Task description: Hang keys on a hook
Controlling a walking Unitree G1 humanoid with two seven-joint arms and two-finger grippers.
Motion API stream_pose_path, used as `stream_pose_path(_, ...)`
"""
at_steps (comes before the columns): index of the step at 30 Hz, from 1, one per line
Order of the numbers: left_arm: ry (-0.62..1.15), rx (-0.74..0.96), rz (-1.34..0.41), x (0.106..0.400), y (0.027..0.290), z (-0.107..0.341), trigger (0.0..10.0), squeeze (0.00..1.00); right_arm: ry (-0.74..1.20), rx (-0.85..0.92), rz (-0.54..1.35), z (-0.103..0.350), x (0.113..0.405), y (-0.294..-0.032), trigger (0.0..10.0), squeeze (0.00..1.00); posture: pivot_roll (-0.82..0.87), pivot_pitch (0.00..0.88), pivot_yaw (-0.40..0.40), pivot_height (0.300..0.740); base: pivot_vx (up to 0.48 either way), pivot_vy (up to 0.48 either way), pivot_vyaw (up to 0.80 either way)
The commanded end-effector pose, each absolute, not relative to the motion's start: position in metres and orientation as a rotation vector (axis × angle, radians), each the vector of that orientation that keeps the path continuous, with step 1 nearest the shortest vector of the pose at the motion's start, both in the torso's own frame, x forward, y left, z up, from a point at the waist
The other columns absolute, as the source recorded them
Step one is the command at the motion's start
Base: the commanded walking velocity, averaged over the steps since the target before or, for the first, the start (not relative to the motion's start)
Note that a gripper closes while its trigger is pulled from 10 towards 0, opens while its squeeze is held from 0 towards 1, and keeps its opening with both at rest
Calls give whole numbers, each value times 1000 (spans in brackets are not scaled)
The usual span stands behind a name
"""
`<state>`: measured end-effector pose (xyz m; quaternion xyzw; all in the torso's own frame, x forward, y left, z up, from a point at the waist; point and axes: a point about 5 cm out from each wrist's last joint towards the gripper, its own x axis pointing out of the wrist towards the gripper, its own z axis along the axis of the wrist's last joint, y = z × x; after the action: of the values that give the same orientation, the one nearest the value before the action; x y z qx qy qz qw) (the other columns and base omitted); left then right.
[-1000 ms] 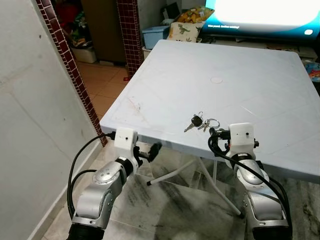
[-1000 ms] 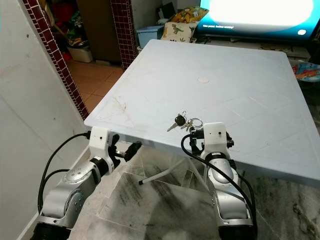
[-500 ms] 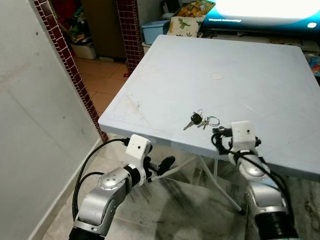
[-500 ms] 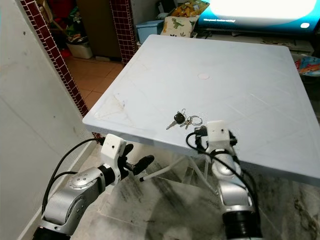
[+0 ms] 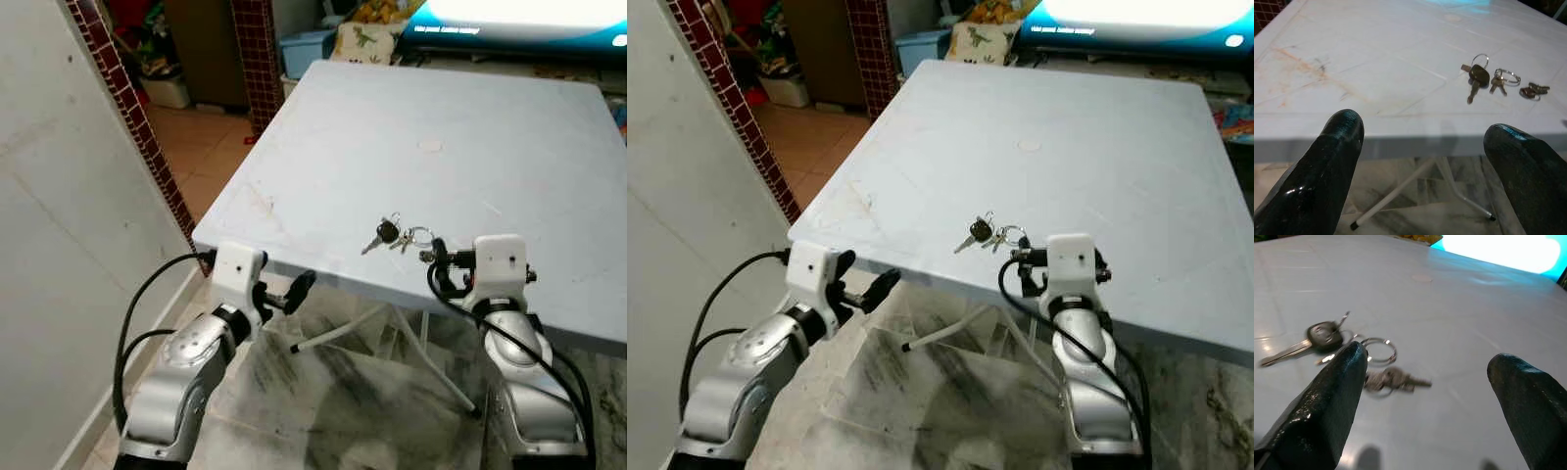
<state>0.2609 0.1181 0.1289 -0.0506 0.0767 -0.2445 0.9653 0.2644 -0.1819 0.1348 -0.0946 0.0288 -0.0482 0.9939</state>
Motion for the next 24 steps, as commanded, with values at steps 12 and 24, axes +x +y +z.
stream_pose_path(12,171,-118,-495,243,125,125,10000,0,103,-138,-88,141,228,-176,10000,0,-14,81,79,740,0,0,0)
stream_pose_path(24,179,-126,-515,243,120,124,10000,0,129,-132,-73,142,226,-175,10000,0,-23,80,72,740,226,0,0)
